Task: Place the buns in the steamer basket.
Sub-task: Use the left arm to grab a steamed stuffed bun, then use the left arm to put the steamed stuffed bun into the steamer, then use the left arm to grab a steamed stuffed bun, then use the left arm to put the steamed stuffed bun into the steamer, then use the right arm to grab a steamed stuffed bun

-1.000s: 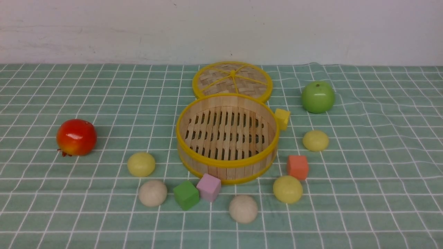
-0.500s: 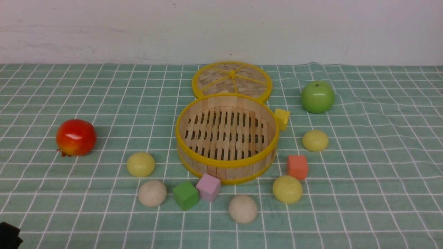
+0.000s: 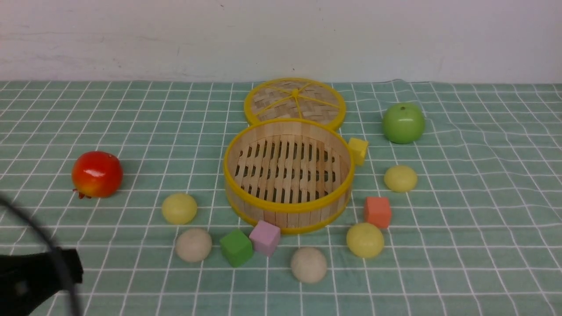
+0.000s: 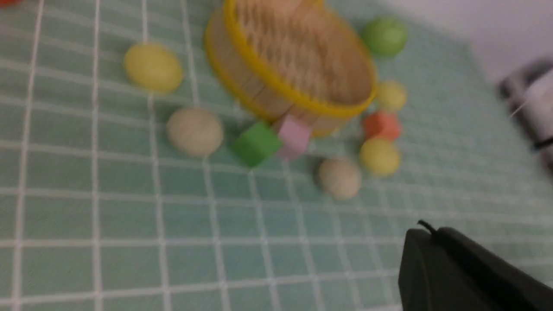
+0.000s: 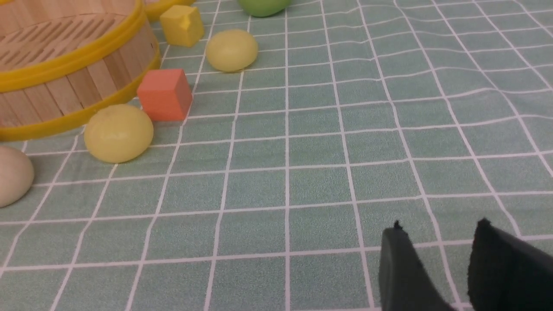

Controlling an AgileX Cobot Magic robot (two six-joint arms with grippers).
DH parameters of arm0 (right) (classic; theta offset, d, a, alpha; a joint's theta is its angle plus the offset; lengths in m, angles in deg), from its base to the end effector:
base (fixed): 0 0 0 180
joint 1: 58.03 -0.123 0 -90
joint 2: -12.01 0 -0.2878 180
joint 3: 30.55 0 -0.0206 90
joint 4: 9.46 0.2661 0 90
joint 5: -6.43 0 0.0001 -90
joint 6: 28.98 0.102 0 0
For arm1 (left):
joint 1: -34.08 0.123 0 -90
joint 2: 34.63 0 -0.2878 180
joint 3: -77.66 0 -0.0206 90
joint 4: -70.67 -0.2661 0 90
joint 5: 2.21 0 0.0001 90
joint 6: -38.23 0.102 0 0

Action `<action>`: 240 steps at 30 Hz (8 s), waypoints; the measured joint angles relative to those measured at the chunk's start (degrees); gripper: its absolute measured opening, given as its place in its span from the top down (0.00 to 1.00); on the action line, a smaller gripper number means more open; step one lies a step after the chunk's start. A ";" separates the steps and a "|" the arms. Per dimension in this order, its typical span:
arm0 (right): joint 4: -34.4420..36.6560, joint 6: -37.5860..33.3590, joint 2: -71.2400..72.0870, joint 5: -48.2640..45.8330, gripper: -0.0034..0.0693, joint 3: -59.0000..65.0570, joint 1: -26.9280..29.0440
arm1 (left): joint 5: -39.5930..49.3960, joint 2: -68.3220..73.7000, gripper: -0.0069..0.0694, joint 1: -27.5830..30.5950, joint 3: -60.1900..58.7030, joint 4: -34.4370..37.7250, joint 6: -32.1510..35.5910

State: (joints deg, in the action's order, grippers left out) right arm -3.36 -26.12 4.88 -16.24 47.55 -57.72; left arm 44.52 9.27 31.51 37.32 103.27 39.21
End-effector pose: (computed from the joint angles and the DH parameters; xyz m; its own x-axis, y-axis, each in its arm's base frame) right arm 0.0749 0.0038 0.1702 -0.3070 0.1492 -0.9399 0.0119 0.9882 0.1530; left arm 0.1292 -0.0459 0.3145 -0.6807 -0.3246 -0.6567 0.1035 0.8449 -0.5249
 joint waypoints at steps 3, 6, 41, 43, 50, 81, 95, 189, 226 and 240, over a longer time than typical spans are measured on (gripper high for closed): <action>0.00 0.00 0.00 0.00 0.62 0.00 0.00 | 5.36 10.72 0.93 0.00 4.71 -5.19 0.14; 0.00 0.00 0.00 0.00 0.62 0.00 0.00 | 8.67 23.88 0.93 0.00 10.96 -8.84 0.65; 0.00 0.00 0.00 0.00 0.62 0.00 0.00 | 0.16 71.81 0.61 -13.04 38.60 -22.95 -3.21; 0.00 0.00 0.00 0.00 0.62 0.00 0.00 | -0.16 72.45 0.61 -13.04 38.60 -22.95 -3.16; 0.00 0.00 0.00 0.00 0.62 0.00 0.00 | -0.64 74.38 0.60 -13.04 38.72 -23.06 -3.05; 0.05 0.00 0.00 0.00 0.62 0.00 0.00 | -8.30 78.78 0.92 -22.28 54.04 -18.84 4.29; 0.05 0.00 0.00 0.00 0.62 0.00 0.00 | -4.53 76.08 0.46 -22.28 54.61 -21.09 -1.93; 0.05 0.00 0.00 0.00 0.62 0.00 0.00 | -1.74 84.43 0.53 -20.49 68.42 -38.65 -10.10; 0.05 0.00 0.00 0.00 0.62 0.00 0.00 | 8.63 69.95 0.84 -35.11 48.77 -24.66 -3.73; 0.05 0.00 0.00 0.00 0.62 0.00 0.00 | 4.07 52.21 0.93 -35.11 39.24 -26.39 -4.54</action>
State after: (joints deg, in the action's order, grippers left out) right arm -3.30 -26.12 4.88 -16.24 47.55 -57.72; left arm 48.58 61.48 -3.60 76.56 76.88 34.67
